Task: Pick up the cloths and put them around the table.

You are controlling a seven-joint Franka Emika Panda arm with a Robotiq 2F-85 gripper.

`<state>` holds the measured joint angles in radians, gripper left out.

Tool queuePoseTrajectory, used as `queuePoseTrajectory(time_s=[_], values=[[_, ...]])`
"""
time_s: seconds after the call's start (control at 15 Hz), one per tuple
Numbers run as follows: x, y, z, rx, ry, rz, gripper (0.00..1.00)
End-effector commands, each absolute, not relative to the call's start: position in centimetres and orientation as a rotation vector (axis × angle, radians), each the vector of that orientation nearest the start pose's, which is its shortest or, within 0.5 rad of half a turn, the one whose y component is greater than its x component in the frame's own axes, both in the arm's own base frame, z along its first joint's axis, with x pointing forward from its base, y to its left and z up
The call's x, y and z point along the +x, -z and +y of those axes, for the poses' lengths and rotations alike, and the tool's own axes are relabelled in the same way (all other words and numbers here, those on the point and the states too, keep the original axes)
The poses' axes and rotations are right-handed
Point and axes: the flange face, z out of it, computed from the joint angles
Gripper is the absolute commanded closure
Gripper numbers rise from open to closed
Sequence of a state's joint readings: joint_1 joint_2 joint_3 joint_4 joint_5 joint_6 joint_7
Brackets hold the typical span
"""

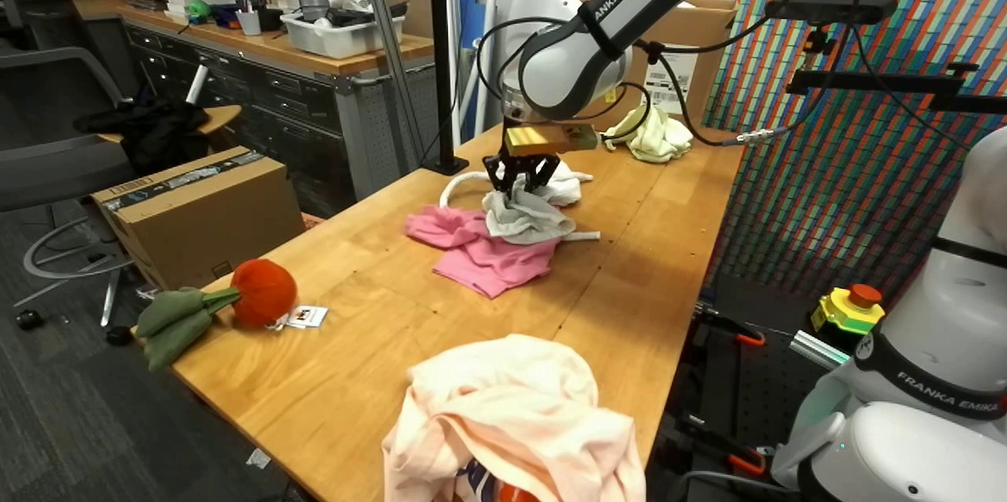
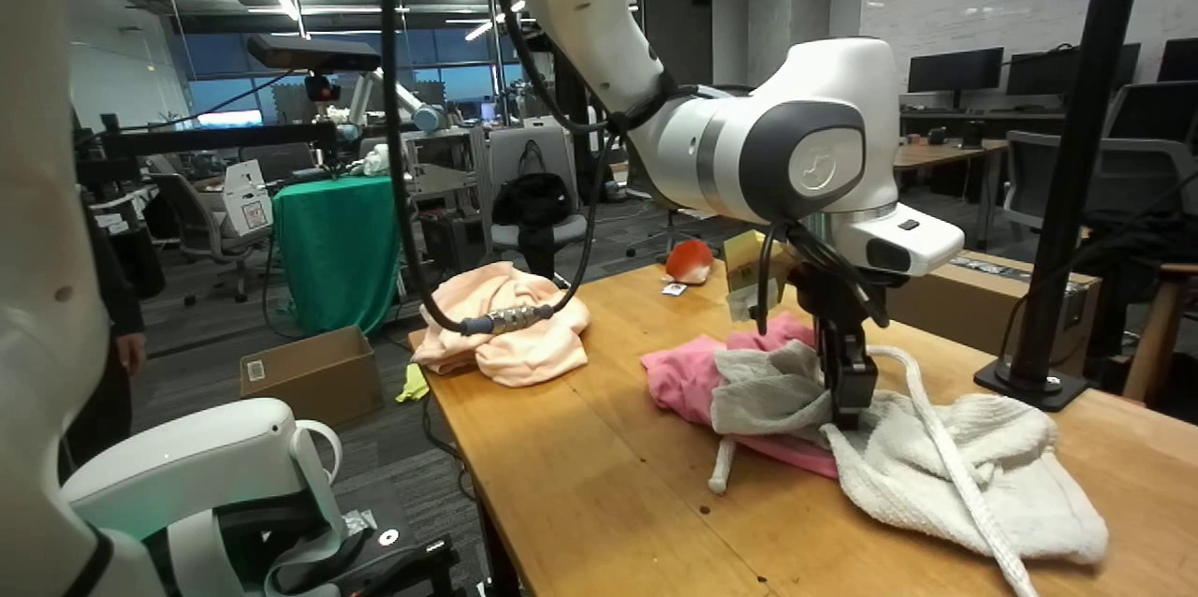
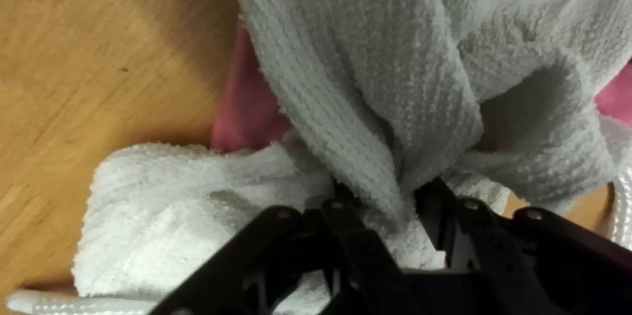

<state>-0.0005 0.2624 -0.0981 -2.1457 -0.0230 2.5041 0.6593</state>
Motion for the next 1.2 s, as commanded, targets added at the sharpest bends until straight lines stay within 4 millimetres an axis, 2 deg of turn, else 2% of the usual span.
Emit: queuePoseTrajectory(time_s=[0.0,0.13,0.27,0.6,0.8,1.13], values=[[56.6,-29.9,-5.6,-2.919,0.215,1.131,0.93],[56.4,-30.0,-5.5,-2.924,0.216,1.117,0.97],[56.2,-30.0,-5.6,-2.926,0.221,1.113,0.94],[55.8,-31.0,-5.6,-2.927,0.284,1.069,0.93],[55.2,-33.6,-5.8,-2.951,0.389,1.028,0.94],[53.5,-41.2,-7.2,-2.996,0.747,0.958,0.94]])
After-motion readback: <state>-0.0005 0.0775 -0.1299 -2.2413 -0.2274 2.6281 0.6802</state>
